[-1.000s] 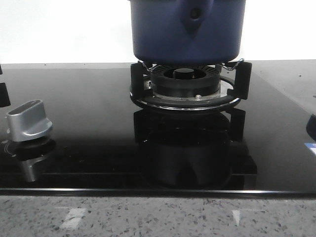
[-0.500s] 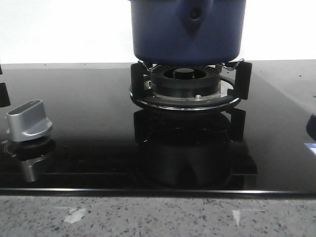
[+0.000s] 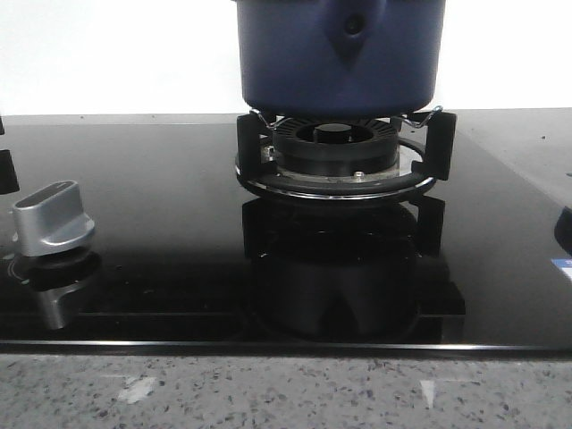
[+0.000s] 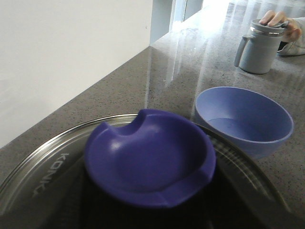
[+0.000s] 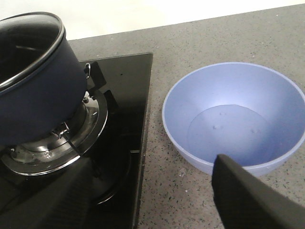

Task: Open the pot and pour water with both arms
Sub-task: 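Lower the right gripper onto the light blue bowl rim and grasp it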

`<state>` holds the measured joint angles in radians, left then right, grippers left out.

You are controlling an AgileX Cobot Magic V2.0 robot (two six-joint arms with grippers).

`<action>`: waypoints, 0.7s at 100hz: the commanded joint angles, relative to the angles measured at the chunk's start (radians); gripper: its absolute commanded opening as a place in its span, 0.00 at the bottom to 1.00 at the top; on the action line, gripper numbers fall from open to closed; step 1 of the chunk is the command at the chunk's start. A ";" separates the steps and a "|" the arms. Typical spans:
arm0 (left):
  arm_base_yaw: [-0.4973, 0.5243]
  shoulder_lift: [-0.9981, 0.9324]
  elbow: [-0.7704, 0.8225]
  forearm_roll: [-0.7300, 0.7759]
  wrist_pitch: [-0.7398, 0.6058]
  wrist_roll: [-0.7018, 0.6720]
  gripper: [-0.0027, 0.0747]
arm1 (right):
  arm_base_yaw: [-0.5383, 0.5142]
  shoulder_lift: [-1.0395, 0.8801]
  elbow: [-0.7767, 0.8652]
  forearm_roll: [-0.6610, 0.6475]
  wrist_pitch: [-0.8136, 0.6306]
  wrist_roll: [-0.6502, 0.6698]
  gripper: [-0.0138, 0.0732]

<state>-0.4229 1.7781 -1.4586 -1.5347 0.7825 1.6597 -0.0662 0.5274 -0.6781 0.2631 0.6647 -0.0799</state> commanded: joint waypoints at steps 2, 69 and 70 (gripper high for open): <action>-0.006 -0.040 -0.035 -0.063 0.017 0.000 0.43 | 0.002 0.011 -0.036 0.001 -0.067 -0.010 0.71; 0.067 -0.100 -0.096 -0.063 0.042 -0.016 0.36 | -0.013 0.066 -0.058 -0.045 -0.036 -0.003 0.71; 0.074 -0.102 -0.096 -0.063 0.042 -0.016 0.36 | -0.015 0.070 -0.060 -0.048 -0.033 -0.003 0.71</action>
<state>-0.3825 1.7643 -1.5072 -1.5111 0.8013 1.6572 -0.0662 0.5581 -0.6900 0.2343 0.6783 -0.0799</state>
